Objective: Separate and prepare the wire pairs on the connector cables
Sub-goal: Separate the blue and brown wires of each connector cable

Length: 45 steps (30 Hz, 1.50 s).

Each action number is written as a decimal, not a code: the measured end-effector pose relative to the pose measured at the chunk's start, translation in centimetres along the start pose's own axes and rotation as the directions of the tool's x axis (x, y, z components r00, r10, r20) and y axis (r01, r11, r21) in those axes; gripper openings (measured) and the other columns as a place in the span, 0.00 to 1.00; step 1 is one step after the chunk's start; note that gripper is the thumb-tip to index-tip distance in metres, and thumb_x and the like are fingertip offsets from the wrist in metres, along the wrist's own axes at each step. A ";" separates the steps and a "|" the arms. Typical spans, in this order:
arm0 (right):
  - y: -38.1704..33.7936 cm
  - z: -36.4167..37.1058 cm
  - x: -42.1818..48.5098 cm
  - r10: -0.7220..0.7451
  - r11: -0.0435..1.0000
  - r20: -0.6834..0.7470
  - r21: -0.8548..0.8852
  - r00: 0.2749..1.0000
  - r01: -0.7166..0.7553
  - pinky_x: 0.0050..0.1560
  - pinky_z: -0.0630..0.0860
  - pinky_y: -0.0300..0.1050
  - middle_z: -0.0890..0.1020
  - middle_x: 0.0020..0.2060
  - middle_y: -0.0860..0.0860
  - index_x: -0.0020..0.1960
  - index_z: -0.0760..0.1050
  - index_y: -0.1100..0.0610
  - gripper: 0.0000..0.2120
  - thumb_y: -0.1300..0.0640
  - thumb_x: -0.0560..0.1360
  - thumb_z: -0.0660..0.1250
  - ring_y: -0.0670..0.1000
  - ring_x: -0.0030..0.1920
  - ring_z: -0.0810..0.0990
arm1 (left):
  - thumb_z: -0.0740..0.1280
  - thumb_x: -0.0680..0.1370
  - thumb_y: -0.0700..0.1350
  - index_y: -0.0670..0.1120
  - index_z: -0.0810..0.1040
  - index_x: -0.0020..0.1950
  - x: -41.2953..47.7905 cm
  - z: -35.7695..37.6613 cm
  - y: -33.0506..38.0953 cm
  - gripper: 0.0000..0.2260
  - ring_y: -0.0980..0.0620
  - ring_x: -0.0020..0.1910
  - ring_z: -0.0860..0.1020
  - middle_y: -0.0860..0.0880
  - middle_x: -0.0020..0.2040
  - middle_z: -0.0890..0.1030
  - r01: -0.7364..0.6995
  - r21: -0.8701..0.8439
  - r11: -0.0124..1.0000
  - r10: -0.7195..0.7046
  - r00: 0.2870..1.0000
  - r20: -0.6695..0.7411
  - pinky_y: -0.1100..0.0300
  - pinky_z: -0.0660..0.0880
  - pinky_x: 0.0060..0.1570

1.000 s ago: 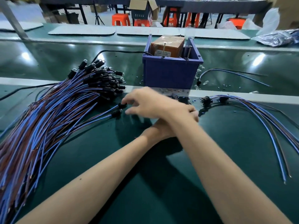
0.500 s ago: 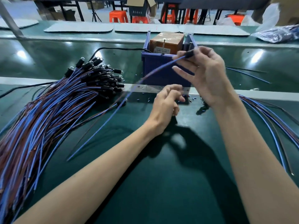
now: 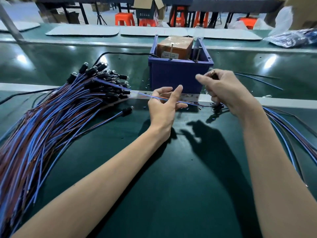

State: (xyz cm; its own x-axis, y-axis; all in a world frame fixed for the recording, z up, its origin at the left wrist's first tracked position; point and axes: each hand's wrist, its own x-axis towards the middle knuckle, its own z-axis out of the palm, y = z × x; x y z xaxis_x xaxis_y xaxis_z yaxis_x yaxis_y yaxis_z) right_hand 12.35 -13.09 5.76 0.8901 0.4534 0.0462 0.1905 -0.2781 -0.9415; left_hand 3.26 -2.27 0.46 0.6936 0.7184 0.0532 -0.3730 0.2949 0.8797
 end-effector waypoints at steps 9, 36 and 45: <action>-0.5 0.5 -0.5 0.003 0.999 0.131 -0.048 0.991 0.004 0.22 0.63 0.31 0.84 0.35 0.46 0.44 0.75 0.54 0.08 0.51 0.74 0.72 0.40 0.25 0.73 | 0.56 0.83 0.42 0.45 0.76 0.50 -0.4 -0.1 -0.6 0.09 0.59 0.21 0.69 0.54 0.25 0.74 -0.136 0.316 0.939 0.078 0.979 0.190 0.68 0.68 0.24; -1.5 -0.6 -0.6 0.012 0.979 0.088 0.202 0.996 -0.030 0.18 0.57 0.31 0.81 0.25 0.50 0.43 0.72 0.54 0.06 0.63 0.77 0.64 0.44 0.22 0.78 | 0.50 0.84 0.40 0.47 0.66 0.66 -0.2 -0.2 -0.5 0.13 0.55 0.18 0.67 0.51 0.27 0.72 -0.094 0.265 0.960 0.081 0.995 0.060 0.65 0.67 0.21; -0.8 -1.2 -0.3 0.036 0.975 0.057 0.217 0.998 -0.048 0.15 0.53 0.33 0.82 0.25 0.54 0.45 0.66 0.57 0.08 0.68 0.78 0.53 0.50 0.24 0.82 | 0.52 0.84 0.44 0.51 0.64 0.74 -0.1 0.0 -0.4 0.17 0.59 0.21 0.66 0.56 0.20 0.69 -0.073 0.295 0.953 0.062 0.997 0.047 0.66 0.64 0.19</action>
State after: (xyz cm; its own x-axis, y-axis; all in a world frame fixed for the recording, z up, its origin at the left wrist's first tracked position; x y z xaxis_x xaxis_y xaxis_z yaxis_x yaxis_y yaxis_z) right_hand 12.43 -14.00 6.89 0.8714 0.4905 -0.0068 0.0538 -0.1094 -0.9925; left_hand 3.30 -2.45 0.12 0.6976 0.7046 0.1299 -0.2244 0.0428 0.9736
